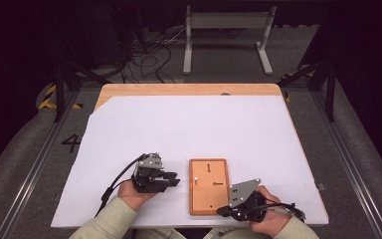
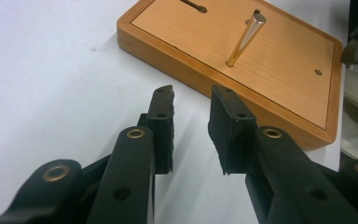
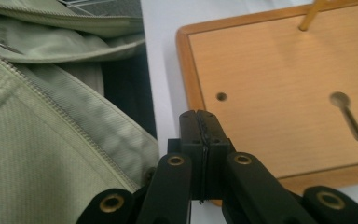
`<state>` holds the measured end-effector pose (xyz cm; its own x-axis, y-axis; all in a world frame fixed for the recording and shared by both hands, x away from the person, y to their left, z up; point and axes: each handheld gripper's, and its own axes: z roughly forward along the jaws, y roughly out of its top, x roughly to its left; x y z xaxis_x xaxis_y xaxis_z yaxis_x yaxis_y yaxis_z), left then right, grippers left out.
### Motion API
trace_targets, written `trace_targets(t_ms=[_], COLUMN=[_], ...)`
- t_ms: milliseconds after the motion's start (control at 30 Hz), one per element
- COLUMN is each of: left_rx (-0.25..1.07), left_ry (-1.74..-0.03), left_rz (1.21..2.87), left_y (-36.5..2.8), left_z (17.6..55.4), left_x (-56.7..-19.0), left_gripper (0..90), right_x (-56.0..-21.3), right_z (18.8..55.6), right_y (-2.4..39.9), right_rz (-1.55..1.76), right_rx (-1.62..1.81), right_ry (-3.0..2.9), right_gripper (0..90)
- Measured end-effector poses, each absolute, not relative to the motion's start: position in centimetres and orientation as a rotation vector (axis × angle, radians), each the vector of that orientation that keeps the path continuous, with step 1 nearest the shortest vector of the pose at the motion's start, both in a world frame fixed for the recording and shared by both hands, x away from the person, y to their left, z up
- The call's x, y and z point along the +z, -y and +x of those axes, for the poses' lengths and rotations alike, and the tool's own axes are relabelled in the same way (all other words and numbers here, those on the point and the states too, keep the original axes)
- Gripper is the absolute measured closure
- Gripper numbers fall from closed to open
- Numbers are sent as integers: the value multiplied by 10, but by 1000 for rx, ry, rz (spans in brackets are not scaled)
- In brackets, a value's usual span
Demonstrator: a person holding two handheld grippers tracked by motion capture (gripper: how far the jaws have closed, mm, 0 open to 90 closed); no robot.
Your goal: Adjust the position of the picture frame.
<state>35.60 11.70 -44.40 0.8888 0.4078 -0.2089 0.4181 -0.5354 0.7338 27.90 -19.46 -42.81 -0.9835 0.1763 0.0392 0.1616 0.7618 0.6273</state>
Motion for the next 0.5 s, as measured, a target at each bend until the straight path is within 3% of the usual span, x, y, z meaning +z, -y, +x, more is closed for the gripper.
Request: trace_targets(t_ms=[267,500], left_rx=[-27,-6], left_ry=[-588,-586], left_rz=[2194,2189], left_y=[-117,-117], left_z=[355,358], left_x=[-444,-444], left_gripper=[715,715], right_x=[-436,-434], right_z=[275,292], right_y=[185,202], right_rz=[240,418], right_rx=[885,858], right_ry=[-2975,-2851], right_gripper=[900,900])
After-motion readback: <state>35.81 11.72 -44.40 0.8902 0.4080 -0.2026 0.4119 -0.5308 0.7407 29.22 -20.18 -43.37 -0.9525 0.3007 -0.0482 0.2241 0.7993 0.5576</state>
